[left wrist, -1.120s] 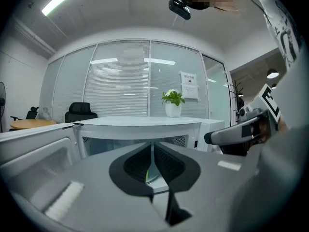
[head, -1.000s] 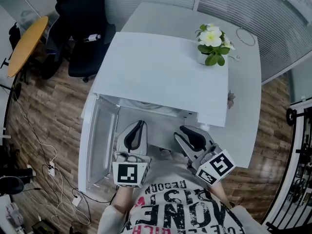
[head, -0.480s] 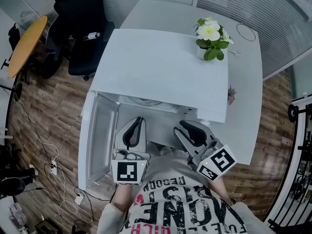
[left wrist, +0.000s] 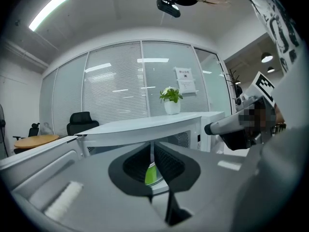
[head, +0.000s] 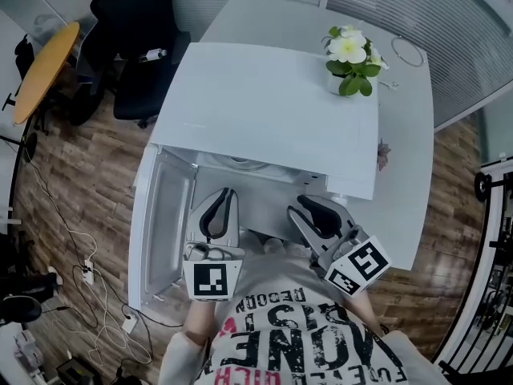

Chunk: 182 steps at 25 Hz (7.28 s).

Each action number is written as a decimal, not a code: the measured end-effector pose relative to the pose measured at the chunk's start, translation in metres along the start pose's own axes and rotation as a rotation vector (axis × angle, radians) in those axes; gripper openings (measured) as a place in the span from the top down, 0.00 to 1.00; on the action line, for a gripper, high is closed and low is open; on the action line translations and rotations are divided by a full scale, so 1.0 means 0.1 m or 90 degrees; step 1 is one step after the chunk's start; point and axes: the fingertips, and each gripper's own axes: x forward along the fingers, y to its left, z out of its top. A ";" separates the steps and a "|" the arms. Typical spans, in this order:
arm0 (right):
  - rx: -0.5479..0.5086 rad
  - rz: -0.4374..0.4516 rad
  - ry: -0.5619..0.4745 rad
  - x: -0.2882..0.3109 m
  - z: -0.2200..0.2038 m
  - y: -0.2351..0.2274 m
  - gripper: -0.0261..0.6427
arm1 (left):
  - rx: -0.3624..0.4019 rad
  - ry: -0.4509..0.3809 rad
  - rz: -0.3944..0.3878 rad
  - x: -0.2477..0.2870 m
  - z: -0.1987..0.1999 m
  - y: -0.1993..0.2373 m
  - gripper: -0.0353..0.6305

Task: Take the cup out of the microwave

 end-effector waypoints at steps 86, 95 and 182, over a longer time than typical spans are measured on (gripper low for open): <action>0.050 -0.035 -0.010 -0.06 -0.04 -0.20 0.79 | 0.521 0.317 -0.274 1.01 -1.04 -0.15 0.89; 0.057 -0.046 -0.013 -0.08 -0.05 -0.21 0.79 | 0.528 0.295 -0.259 0.98 -0.96 -0.17 0.89; 0.016 -0.201 -0.072 -0.40 -0.09 0.82 0.79 | 0.459 0.141 -0.334 -0.74 -0.47 -0.40 0.89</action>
